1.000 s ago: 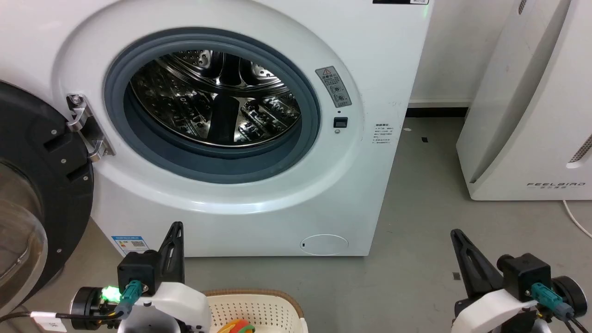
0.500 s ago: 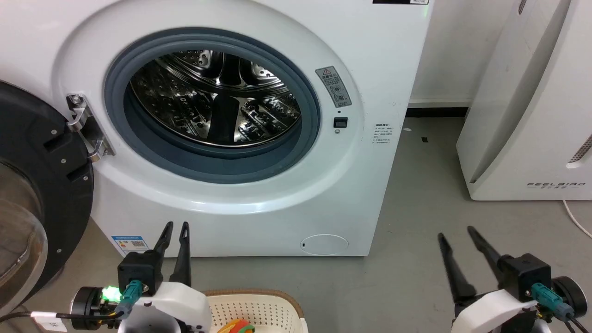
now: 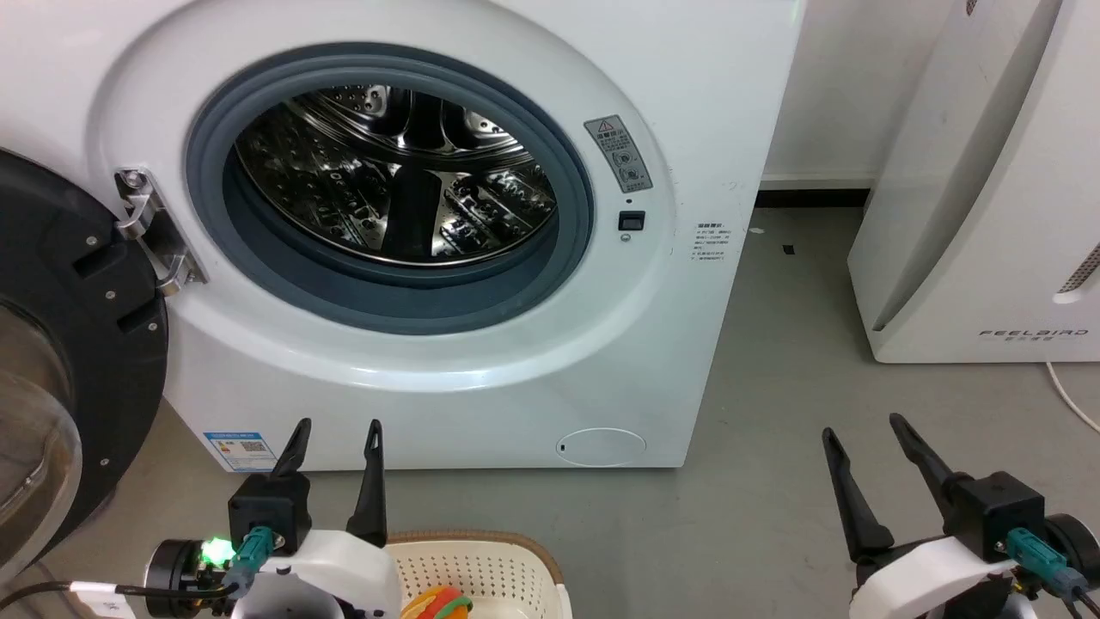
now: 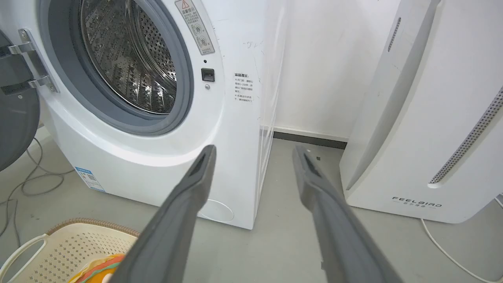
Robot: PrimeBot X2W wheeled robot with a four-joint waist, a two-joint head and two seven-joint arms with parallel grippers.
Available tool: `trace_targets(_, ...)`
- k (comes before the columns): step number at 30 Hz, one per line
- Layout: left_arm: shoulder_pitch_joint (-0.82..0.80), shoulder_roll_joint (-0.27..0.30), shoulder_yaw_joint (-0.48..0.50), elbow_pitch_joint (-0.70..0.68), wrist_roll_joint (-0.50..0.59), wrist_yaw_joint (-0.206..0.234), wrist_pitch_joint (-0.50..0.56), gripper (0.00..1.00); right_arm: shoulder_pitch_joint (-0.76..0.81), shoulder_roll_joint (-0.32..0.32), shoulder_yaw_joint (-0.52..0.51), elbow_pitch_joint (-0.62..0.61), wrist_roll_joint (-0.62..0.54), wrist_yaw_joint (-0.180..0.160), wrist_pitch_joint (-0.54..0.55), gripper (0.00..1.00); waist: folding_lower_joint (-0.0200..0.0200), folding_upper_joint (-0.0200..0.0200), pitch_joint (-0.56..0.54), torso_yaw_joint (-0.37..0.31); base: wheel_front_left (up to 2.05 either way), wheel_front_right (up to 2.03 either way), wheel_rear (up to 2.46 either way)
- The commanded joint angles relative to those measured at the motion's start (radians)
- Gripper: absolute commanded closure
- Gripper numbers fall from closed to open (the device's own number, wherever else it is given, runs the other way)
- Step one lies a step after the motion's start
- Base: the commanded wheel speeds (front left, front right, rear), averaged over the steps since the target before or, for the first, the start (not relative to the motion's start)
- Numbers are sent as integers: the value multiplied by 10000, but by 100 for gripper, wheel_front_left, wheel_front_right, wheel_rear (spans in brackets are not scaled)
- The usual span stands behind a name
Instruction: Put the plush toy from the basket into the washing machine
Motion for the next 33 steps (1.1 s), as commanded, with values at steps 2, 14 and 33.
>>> trace_targets(2,-70,2,-79,169,-134,58,-151,0,5,0,-94,-74,38,-1,-147,0,0,0,92,-18,0,0,0)
trace_targets(14,-458,2,-275,1125,-429,98,-382,0,-143,0,-169,-302,-131,-2,-377,0,0,0,614,-94,0,0,0)
trace_targets(33,-1824,125,-553,3869,-989,-75,-712,0,-544,0,-295,-690,-91,-4,-773,0,0,0,2088,-330,0,0,0)
